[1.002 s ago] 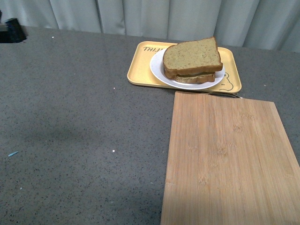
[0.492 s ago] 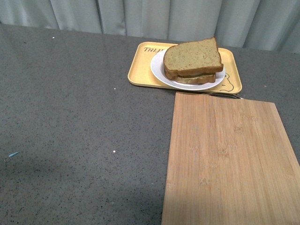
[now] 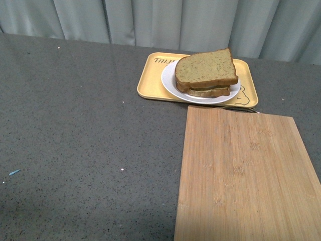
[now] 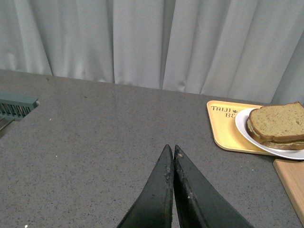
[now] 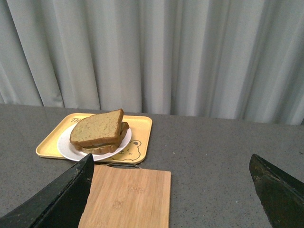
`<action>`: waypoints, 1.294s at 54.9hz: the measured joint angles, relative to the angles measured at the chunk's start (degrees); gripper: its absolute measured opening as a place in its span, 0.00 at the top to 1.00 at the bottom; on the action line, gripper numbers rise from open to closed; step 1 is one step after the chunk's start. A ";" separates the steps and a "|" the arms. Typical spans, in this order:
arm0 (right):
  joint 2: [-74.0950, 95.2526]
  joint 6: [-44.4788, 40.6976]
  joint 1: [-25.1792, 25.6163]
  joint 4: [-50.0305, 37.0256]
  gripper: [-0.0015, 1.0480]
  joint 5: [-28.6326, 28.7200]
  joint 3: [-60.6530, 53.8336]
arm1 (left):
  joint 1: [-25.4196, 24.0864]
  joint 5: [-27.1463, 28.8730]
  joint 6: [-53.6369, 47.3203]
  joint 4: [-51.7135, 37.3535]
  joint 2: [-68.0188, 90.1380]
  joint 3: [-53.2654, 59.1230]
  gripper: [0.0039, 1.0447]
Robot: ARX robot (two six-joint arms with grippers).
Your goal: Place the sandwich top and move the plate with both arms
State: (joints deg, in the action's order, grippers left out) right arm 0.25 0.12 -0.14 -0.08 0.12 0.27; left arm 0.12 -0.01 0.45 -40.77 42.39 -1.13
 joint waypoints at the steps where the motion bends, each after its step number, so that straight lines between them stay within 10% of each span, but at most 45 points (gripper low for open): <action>1: 0.00 0.00 0.00 0.00 0.09 0.00 0.00 | 0.00 0.00 0.00 0.76 -0.87 0.00 0.97; 71: 0.00 0.00 0.00 -0.02 0.09 0.00 0.00 | 0.00 -0.04 0.00 37.68 -37.68 0.04 0.97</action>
State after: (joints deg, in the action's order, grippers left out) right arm 0.25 0.12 -0.14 -0.10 0.12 0.27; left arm 0.12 -0.05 0.45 -3.09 4.71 -1.08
